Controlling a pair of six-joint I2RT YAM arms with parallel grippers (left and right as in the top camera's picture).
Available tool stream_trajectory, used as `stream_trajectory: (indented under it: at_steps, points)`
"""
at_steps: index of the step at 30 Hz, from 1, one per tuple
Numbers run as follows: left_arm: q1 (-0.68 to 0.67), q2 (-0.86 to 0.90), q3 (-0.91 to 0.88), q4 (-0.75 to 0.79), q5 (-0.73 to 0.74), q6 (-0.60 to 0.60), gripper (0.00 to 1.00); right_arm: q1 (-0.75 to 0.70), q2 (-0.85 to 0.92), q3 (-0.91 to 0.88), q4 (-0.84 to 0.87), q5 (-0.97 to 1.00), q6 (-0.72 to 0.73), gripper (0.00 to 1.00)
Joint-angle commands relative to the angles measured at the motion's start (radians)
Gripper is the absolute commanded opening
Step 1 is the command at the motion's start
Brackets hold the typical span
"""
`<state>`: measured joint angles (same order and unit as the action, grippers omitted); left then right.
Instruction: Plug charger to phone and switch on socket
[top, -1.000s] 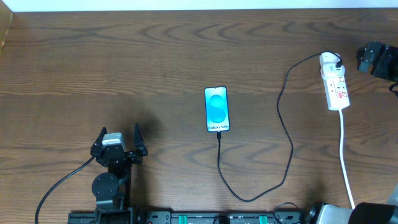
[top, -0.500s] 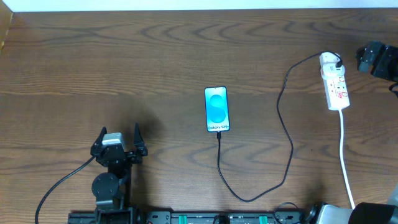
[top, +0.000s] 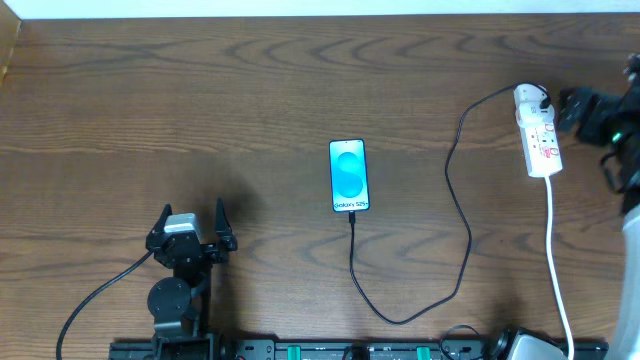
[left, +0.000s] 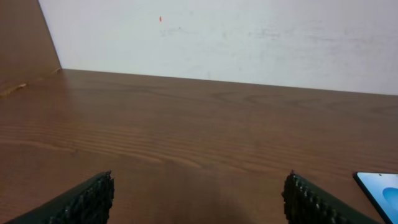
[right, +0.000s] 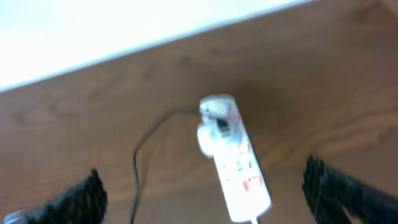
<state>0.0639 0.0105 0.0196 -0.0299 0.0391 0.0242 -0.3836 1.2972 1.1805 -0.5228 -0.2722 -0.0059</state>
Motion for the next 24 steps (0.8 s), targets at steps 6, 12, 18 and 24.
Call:
stream_trajectory:
  at_steps: [6,12,18,24]
  points:
    - [0.005,-0.006,-0.016,-0.041,-0.017,0.009,0.87,0.056,-0.295,-0.414,0.331,-0.004,0.006,0.99]
    - [0.005,-0.006,-0.016,-0.041,-0.017,0.009,0.87,0.096,-0.435,-0.629,0.519,-0.004,0.022,0.99]
    - [0.005,-0.006,-0.016,-0.041,-0.017,0.009,0.87,0.118,-0.463,-0.831,0.778,-0.004,0.139,0.99]
    - [0.005,-0.006,-0.016,-0.041,-0.017,0.009,0.87,0.135,-0.512,-0.980,0.915,0.004,0.166,0.99]
